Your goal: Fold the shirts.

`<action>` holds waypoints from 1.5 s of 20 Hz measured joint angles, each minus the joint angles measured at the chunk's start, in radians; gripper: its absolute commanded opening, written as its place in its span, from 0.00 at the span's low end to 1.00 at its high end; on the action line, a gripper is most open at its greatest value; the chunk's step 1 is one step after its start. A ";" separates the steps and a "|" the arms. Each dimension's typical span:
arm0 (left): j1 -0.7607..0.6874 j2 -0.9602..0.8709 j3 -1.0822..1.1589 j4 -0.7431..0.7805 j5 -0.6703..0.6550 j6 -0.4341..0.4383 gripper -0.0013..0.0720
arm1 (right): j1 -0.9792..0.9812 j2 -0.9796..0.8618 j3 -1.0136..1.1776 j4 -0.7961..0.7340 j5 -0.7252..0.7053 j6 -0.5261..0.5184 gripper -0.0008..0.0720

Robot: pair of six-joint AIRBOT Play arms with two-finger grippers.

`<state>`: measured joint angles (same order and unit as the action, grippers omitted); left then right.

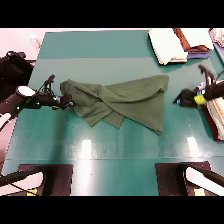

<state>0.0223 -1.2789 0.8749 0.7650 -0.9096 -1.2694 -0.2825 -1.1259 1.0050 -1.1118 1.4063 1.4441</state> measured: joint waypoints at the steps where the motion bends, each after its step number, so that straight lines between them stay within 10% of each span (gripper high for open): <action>1: 0.000 0.000 0.022 0.000 -0.011 0.003 0.05 | -0.023 0.022 -0.076 -0.010 0.004 -0.008 0.72; 11: 0.000 0.000 0.082 -0.002 -0.050 0.012 0.05 | 0.103 0.156 -0.499 0.056 -0.179 -0.093 0.62; 16: 0.000 0.000 0.085 -0.002 -0.068 0.013 0.05 | 0.229 0.082 -0.457 0.066 -0.242 -0.098 0.04; 30: 0.001 0.370 0.859 0.086 -0.219 -0.032 0.05 | -0.003 0.425 0.375 0.071 -0.209 -0.100 0.04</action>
<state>0.0231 -0.9092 1.7336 0.8509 -1.1286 -1.3010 -0.2852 -0.7010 1.3800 -1.0412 1.1969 1.3445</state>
